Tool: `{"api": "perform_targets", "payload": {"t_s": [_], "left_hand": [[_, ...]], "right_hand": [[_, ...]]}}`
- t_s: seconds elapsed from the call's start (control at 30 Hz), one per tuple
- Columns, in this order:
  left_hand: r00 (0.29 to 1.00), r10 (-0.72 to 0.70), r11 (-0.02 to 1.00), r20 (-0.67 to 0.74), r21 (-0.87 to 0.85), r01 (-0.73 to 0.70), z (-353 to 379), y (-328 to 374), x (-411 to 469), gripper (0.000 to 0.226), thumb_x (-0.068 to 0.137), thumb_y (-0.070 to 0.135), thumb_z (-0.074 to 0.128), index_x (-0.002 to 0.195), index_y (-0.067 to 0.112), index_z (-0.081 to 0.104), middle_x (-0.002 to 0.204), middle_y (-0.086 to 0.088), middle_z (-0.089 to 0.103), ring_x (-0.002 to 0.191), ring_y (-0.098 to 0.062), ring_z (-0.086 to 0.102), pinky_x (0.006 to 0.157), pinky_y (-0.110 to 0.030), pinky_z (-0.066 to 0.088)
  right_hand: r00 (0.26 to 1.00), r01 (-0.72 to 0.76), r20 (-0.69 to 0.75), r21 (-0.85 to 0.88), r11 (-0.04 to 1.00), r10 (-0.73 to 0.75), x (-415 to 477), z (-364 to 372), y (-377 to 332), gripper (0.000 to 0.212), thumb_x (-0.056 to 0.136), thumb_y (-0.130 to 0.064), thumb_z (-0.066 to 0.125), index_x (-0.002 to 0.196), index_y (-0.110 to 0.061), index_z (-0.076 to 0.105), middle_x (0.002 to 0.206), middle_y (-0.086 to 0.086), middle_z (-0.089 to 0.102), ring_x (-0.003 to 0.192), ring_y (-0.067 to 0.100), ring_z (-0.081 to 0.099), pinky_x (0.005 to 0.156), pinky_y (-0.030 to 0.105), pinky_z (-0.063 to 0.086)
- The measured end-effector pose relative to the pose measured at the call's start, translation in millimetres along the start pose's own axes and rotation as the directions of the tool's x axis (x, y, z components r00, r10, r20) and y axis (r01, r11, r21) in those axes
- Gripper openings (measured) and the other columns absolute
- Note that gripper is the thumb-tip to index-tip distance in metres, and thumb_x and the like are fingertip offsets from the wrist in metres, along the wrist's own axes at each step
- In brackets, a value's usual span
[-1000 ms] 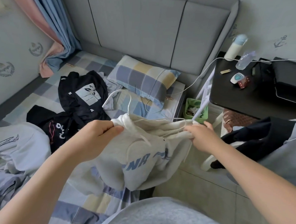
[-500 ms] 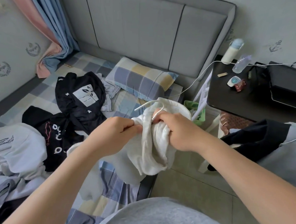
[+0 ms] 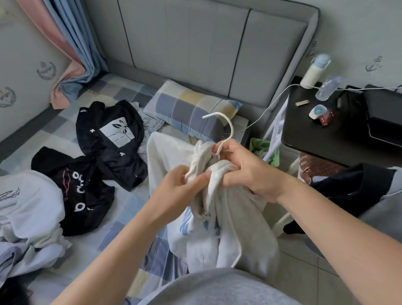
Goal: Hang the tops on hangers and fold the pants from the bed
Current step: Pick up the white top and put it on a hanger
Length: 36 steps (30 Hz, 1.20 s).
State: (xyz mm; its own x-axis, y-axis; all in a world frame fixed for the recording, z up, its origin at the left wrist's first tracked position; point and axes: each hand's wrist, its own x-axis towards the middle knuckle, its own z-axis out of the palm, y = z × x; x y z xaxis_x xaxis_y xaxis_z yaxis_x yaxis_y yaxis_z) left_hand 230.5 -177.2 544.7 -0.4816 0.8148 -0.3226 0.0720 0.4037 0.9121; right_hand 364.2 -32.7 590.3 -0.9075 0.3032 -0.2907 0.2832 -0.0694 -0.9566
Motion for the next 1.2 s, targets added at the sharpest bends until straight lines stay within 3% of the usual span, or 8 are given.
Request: {"api": "perform_targets", "payload": {"t_s": [0.1, 0.2, 0.4, 0.53, 0.73, 0.9, 1.03, 1.2], "left_hand": [[0.996, 0.045, 0.997, -0.083, -0.066, -0.051, -3.0, 2.7, 7.0, 0.026, 0.081, 0.032, 0.074, 0.086, 0.008, 0.063, 0.061, -0.004, 0.062, 0.052, -0.013, 0.056, 0.052, -0.028, 0.045], [0.958, 0.083, 0.981, -0.274, -0.150, -0.127, -4.0, 9.8, 15.6, 0.006, 0.091, 0.010, 0.064, 0.085, 0.008, 0.065, 0.061, -0.008, 0.061, 0.050, -0.011, 0.057, 0.049, -0.026, 0.045], [0.733, 0.302, 0.924, -0.609, -0.001, -0.382, -16.0, 33.4, 30.7, 0.024, 0.092, 0.003, 0.055, 0.090, 0.026, 0.062, 0.075, 0.020, 0.063, 0.062, 0.009, 0.056, 0.054, -0.007, 0.042], [0.762, 0.408, 0.909, -0.503, 0.143, -0.393, -30.5, 40.4, 41.5, 0.021, 0.094, 0.009, 0.058, 0.093, 0.029, 0.063, 0.078, 0.029, 0.064, 0.070, 0.006, 0.058, 0.061, -0.011, 0.045], [0.794, 0.501, 0.864, -0.344, 0.257, -0.433, -34.6, 53.7, 52.6, 0.009, 0.096, 0.020, 0.064, 0.100, 0.027, 0.068, 0.082, 0.016, 0.068, 0.076, -0.003, 0.064, 0.064, -0.023, 0.053], [0.760, 0.511, 0.859, -0.402, 0.215, -0.464, -38.5, 54.7, 56.9, 0.015, 0.094, 0.011, 0.062, 0.098, 0.023, 0.069, 0.083, 0.014, 0.068, 0.074, 0.001, 0.061, 0.066, -0.015, 0.048], [0.813, 0.479, 0.876, -0.330, 0.233, -0.422, -38.0, 50.9, 62.1, 0.014, 0.094, 0.014, 0.063, 0.101, 0.021, 0.073, 0.082, 0.012, 0.069, 0.072, 0.001, 0.061, 0.064, -0.017, 0.050], [0.812, 0.488, 0.872, -0.320, 0.214, -0.440, -42.9, 50.2, 59.2, 0.016, 0.090, 0.008, 0.064, 0.096, 0.020, 0.073, 0.082, 0.009, 0.070, 0.074, -0.001, 0.063, 0.067, -0.022, 0.052]], "right_hand": [[0.999, 0.012, -0.041, 0.120, 0.993, -0.007, 0.0, -2.9, 1.5, 0.052, 0.072, -0.012, 0.073, 0.116, -0.011, 0.046, 0.100, 0.007, 0.055, 0.093, 0.017, 0.055, 0.086, 0.026, 0.046], [0.962, -0.047, -0.273, -0.091, 0.995, 0.021, 6.0, -1.5, 8.9, 0.032, 0.082, -0.038, 0.077, 0.095, -0.020, 0.054, 0.082, -0.006, 0.058, 0.075, 0.004, 0.055, 0.077, 0.024, 0.045], [0.928, -0.270, -0.370, -0.571, 0.776, 0.050, 11.3, -1.6, 10.2, 0.030, 0.097, -0.038, 0.058, 0.075, -0.019, 0.055, 0.070, -0.003, 0.058, 0.072, 0.018, 0.058, 0.066, 0.031, 0.043], [0.953, -0.269, -0.292, -0.678, 0.684, 0.085, 5.9, -0.7, -9.3, 0.044, 0.100, -0.037, 0.050, 0.069, -0.006, 0.056, 0.076, 0.008, 0.062, 0.080, 0.025, 0.059, 0.073, 0.039, 0.047], [0.927, -0.052, -0.252, -0.818, 0.573, -0.276, 8.8, 3.3, -38.0, 0.043, 0.096, -0.027, 0.047, 0.062, -0.001, 0.050, 0.060, 0.006, 0.052, 0.068, 0.014, 0.051, 0.066, 0.037, 0.043], [0.986, -0.162, -0.167, -0.885, 0.437, 0.029, 18.4, -1.4, -45.5, 0.039, 0.098, -0.024, 0.046, 0.064, -0.004, 0.047, 0.074, 0.009, 0.054, 0.077, 0.026, 0.054, 0.075, 0.046, 0.049], [0.965, -0.052, -0.160, -0.893, 0.446, -0.207, 22.1, -1.3, -53.4, 0.046, 0.099, -0.030, 0.044, 0.061, -0.005, 0.051, 0.064, 0.004, 0.057, 0.072, 0.023, 0.057, 0.075, 0.045, 0.051], [0.995, -0.100, -0.104, -0.937, 0.334, 0.006, 22.9, -1.1, -47.6, 0.044, 0.105, -0.033, 0.039, 0.075, -0.010, 0.061, 0.087, -0.004, 0.057, 0.089, 0.017, 0.051, 0.094, 0.044, 0.047]]}}
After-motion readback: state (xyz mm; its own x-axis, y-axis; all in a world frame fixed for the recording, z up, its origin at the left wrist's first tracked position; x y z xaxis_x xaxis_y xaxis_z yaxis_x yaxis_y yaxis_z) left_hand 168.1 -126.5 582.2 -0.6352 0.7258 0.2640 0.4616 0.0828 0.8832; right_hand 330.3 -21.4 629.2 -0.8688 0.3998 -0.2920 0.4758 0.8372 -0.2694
